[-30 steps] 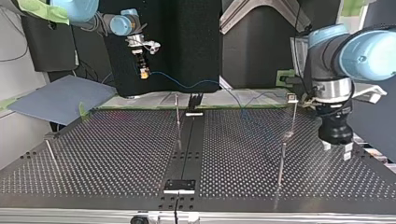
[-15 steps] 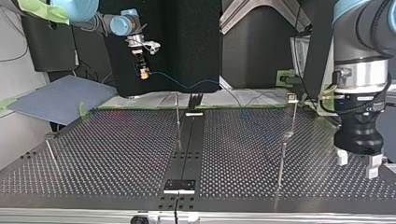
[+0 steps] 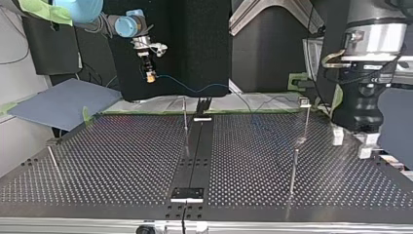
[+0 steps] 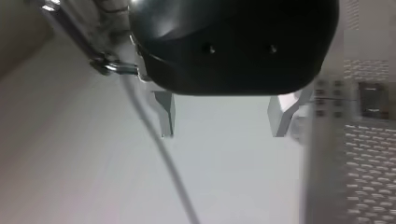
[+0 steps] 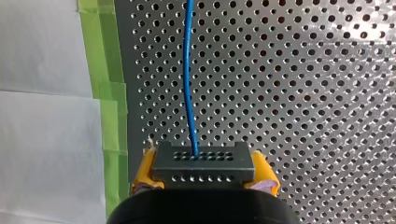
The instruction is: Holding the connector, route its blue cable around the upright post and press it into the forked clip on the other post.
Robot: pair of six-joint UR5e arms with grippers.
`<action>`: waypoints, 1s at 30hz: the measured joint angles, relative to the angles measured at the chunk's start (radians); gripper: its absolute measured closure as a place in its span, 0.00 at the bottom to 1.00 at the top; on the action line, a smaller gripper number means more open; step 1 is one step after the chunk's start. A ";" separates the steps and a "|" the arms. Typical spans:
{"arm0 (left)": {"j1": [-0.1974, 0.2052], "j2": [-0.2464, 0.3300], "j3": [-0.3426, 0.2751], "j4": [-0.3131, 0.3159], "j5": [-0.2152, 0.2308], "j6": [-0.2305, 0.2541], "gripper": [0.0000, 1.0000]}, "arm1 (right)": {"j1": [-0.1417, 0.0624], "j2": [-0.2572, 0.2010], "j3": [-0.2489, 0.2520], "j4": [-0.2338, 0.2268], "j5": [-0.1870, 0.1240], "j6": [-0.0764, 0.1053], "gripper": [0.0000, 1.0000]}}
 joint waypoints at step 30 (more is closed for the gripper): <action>-0.020 -0.125 -0.078 -0.175 -0.030 0.073 0.00 | 0.001 0.001 -0.001 -0.003 -0.001 0.001 1.00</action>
